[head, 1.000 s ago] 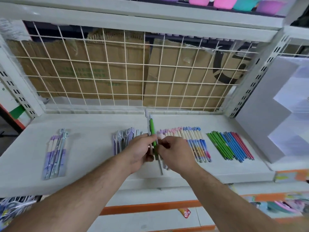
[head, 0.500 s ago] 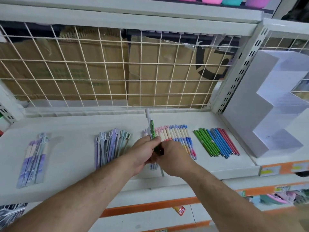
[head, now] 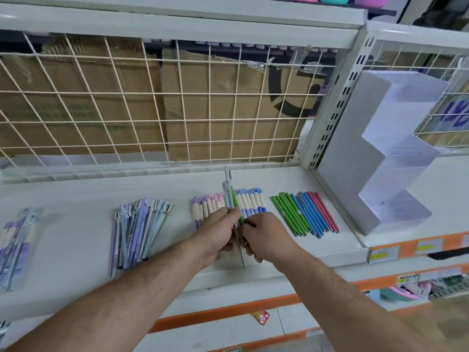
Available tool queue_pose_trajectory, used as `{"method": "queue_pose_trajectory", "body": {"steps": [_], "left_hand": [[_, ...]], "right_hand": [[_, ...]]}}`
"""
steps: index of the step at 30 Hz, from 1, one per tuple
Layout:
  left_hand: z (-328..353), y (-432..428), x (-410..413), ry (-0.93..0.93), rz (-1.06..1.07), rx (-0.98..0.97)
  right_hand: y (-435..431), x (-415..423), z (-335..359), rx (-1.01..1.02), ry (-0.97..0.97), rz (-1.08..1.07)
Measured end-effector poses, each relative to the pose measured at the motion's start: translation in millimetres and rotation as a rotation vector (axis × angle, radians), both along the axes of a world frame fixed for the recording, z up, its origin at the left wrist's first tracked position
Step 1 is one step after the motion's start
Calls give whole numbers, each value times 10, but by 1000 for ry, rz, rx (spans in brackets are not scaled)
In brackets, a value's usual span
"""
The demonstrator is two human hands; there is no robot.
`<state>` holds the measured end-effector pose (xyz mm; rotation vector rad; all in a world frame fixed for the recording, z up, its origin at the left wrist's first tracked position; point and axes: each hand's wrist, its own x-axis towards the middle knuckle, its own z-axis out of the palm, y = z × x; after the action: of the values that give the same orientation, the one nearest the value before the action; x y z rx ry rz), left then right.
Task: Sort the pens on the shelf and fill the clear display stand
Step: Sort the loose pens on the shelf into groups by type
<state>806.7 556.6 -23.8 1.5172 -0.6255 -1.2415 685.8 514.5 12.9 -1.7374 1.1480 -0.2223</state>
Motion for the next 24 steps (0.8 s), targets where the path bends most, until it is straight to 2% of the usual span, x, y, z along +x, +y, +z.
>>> {"method": "queue_pose_trajectory", "body": {"steps": [4,7,13,15,19,22,24], "left_hand": [[-96,-155,-73,-143,53,77],[-134,-211,-109,-59,61,87],[-158,-240,-186,9,41,74],[-140,-244,-215,22,36,75],[-95,-236,-240,59,49,65],[-95,-218,-227,95,64,41],[-94,-195,-210,107,76,32]], "right_hand": [[-160,-153,-92,-139,54,-82],[-356,-332,-198,-416,222,-134],[-711,-661,-522,-649,454,-274],[-753,-697,-593,-704,493,-284],[-781,-724,-638,-672,550,-263],[-709,-681,-572,-671,462,-219],[-591,-572,-481,-611,240,-182]]}}
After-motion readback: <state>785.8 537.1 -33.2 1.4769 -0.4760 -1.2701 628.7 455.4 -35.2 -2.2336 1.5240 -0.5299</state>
